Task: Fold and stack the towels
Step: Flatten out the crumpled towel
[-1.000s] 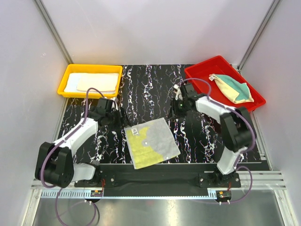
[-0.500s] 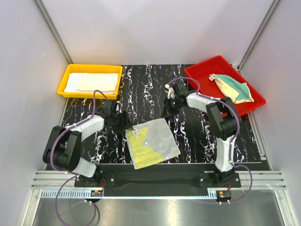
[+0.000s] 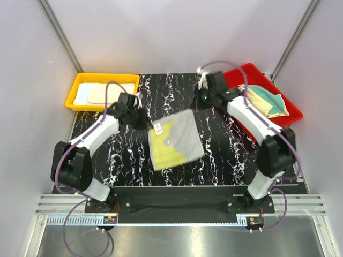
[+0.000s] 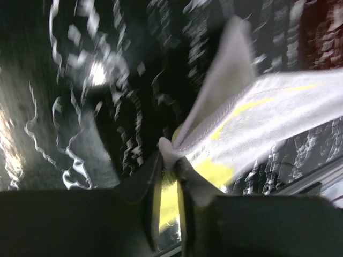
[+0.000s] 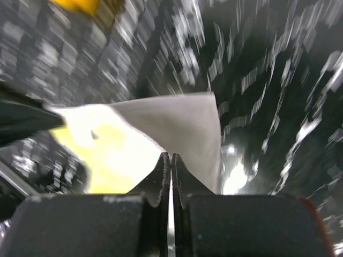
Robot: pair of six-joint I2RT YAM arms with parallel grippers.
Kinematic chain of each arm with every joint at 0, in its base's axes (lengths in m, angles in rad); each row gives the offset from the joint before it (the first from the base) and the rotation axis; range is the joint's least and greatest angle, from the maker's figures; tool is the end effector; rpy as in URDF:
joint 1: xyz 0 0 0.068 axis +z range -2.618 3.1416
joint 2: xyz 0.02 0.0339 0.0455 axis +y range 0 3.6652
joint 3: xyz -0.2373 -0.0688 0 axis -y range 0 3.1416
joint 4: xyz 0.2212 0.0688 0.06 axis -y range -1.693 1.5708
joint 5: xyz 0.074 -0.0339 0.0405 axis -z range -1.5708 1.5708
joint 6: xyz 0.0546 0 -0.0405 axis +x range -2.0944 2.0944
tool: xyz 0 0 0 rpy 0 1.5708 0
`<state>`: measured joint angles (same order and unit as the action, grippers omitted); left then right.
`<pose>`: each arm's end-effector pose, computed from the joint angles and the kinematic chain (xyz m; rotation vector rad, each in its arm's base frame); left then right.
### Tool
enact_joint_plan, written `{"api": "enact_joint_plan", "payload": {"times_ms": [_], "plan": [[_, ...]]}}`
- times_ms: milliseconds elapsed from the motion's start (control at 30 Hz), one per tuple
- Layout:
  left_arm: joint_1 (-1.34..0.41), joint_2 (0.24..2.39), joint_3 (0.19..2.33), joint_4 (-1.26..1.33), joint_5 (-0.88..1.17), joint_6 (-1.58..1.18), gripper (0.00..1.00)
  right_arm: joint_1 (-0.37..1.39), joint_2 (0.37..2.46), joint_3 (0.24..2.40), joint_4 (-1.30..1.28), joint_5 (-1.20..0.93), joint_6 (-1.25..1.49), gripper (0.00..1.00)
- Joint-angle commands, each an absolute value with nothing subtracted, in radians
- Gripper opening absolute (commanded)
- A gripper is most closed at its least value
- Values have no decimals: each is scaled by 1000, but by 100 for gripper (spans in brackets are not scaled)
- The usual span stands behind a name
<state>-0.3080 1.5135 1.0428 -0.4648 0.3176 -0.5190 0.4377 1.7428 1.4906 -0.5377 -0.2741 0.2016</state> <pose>0.2859 -0.1088 0.2023 -0.1372 2.5915 -0.7224 0.3369 0.1740 0.2603 -0.4197 2.3769 0.6272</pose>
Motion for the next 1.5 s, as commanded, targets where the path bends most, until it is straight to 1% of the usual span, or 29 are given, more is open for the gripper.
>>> {"api": "enact_joint_plan", "payload": {"times_ms": [0, 67, 100, 133, 167, 233, 267, 300, 333, 367, 400, 433, 500, 533, 633, 733, 933, 967, 1000, 1033, 1100, 1167, 1200, 1267, 1300, 1333, 1400, 1433, 1467], "plan": [[-313, 1465, 1252, -564, 343, -457, 28, 445, 1611, 1626, -566, -203, 141, 0], [-313, 1471, 1320, -587, 383, -446, 37, 445, 1600, 1699, -586, -195, 123, 0], [-313, 1467, 1340, -583, 400, -449, 36, 445, 1600, 1725, -604, -190, 117, 0], [-313, 1462, 1353, -575, 420, -454, 31, 445, 1606, 1762, -627, -193, 117, 0], [-314, 1448, 1350, -571, 428, -460, 15, 445, 1602, 1766, -658, -215, 120, 0], [-316, 1422, 1306, -545, 452, -471, 13, 445, 1551, 1685, -649, -250, 138, 0], [-324, 1396, 1283, -542, 451, -474, 15, 445, 1524, 1631, -600, -290, 149, 0], [-328, 1384, 1258, -540, 445, -472, 30, 445, 1496, 1571, -571, -308, 173, 0], [-330, 1370, 1197, -534, 431, -466, 39, 445, 1446, 1451, -546, -320, 187, 0], [-333, 1344, 1165, -526, 425, -466, 48, 445, 1424, 1389, -517, -330, 207, 0], [-333, 1332, 1129, -514, 416, -468, 51, 445, 1404, 1328, -506, -362, 236, 0], [-333, 1322, 1091, -491, 405, -466, 51, 448, 1370, 1213, -502, -371, 248, 0], [-331, 1319, 1016, -477, 399, -463, 51, 448, 1330, 1093, -474, -382, 293, 0], [-333, 1337, 1006, -476, 381, -463, 51, 449, 1287, 980, -460, -385, 310, 0], [-331, 1396, 997, -466, 304, -482, 56, 449, 1220, 806, -397, -454, 373, 0], [-328, 1479, 1038, -436, 249, -506, 57, 457, 1154, 730, -417, -497, 409, 2], [-327, 1668, 1166, -315, 291, -537, 57, 459, 968, 689, -567, -459, 508, 7], [-328, 1692, 1183, -307, 299, -544, 57, 457, 956, 683, -575, -447, 553, 16], [-327, 1718, 1199, -305, 305, -557, 57, 459, 948, 677, -581, -430, 572, 29], [-328, 1762, 1225, -311, 316, -563, 57, 459, 943, 681, -595, -389, 578, 37], [-331, 1785, 1224, -310, 313, -583, 56, 459, 977, 733, -600, -312, 572, 40], [-333, 1772, 1155, -290, 290, -609, 56, 457, 1044, 803, -582, -200, 545, 44], [-333, 1760, 1116, -266, 288, -639, 56, 459, 1090, 906, -565, -174, 526, 46], [-334, 1717, 1018, -180, 284, -664, 55, 459, 1257, 1007, -473, -155, 447, 45], [-334, 1701, 997, -167, 276, -682, 54, 459, 1381, 1117, -445, -153, 422, 45], [-336, 1660, 976, -164, 264, -692, 54, 459, 1446, 1181, -424, -147, 401, 44], [-336, 1603, 895, -126, 244, -718, 55, 460, 1572, 1372, -425, -120, 339, 42], [-336, 1542, 861, -112, 235, -725, 56, 460, 1686, 1425, -407, -117, 321, 42], [-333, 1513, 841, -107, 224, -726, 56, 460, 1742, 1477, -399, -120, 284, 41]]}}
